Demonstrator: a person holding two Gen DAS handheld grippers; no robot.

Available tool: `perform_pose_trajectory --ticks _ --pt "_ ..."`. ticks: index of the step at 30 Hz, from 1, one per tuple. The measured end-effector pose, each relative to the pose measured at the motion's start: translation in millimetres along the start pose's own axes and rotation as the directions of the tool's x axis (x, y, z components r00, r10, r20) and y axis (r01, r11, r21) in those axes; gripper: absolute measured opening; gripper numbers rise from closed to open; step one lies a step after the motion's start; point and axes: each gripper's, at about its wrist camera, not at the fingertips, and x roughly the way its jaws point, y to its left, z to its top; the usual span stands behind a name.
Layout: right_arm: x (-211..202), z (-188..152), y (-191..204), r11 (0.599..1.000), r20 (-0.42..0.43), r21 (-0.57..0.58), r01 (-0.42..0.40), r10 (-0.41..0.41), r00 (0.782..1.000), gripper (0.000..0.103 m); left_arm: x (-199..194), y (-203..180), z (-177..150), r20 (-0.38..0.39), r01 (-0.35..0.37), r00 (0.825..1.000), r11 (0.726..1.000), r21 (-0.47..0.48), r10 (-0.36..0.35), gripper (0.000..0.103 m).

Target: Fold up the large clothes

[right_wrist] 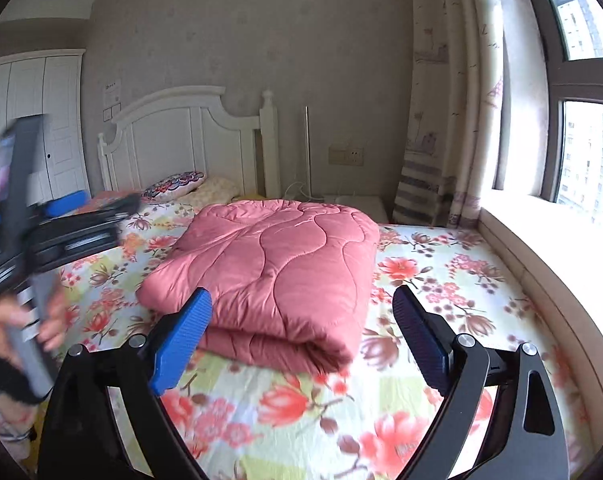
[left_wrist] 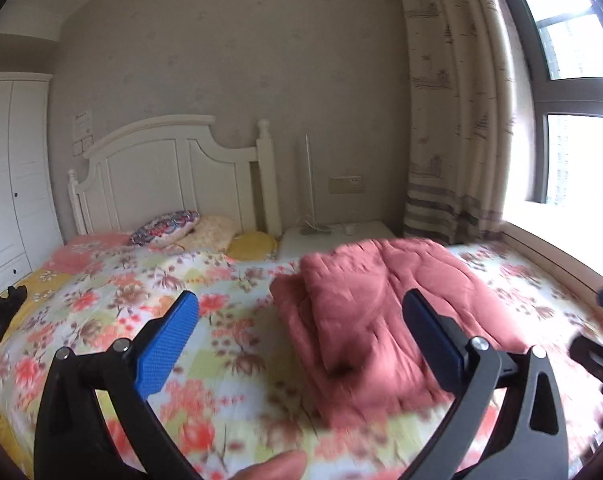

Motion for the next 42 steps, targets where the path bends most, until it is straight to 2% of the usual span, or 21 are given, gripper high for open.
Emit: perform_pose_trajectory --ticks 3,5,7,11,19,42 --pt "-13.9 -3.6 9.3 1.0 0.013 -0.026 0.008 -0.007 1.0 0.089 -14.3 -3.0 -13.3 -0.056 -0.062 0.997 0.997 -0.035 0.06 0.101" --pt "-18.9 -7.3 15.7 0.999 0.015 -0.044 0.005 -0.004 1.0 0.099 -20.3 -8.4 -25.0 -0.098 -0.098 0.991 0.994 -0.05 0.093 0.101" --pt "-17.4 -10.6 19.4 0.998 0.008 -0.063 0.008 -0.008 1.0 0.099 -25.1 -18.7 -37.1 -0.109 -0.07 0.992 0.997 -0.026 0.067 0.101" --pt "-15.2 -19.3 22.2 0.997 -0.026 -0.075 0.026 -0.028 0.999 0.099 -26.7 -31.0 -51.3 -0.118 -0.064 0.991 0.998 0.03 0.067 0.101" --pt "-5.6 -30.8 12.5 0.999 -0.079 -0.035 0.03 -0.033 0.996 0.099 -20.6 -26.5 -59.2 -0.146 -0.061 0.987 0.998 -0.002 0.06 0.101" --pt "-0.2 -34.8 18.9 0.999 -0.106 -0.041 0.013 -0.017 0.994 0.099 -19.1 -22.7 -69.1 -0.163 -0.057 0.985 0.998 0.004 0.057 0.101"
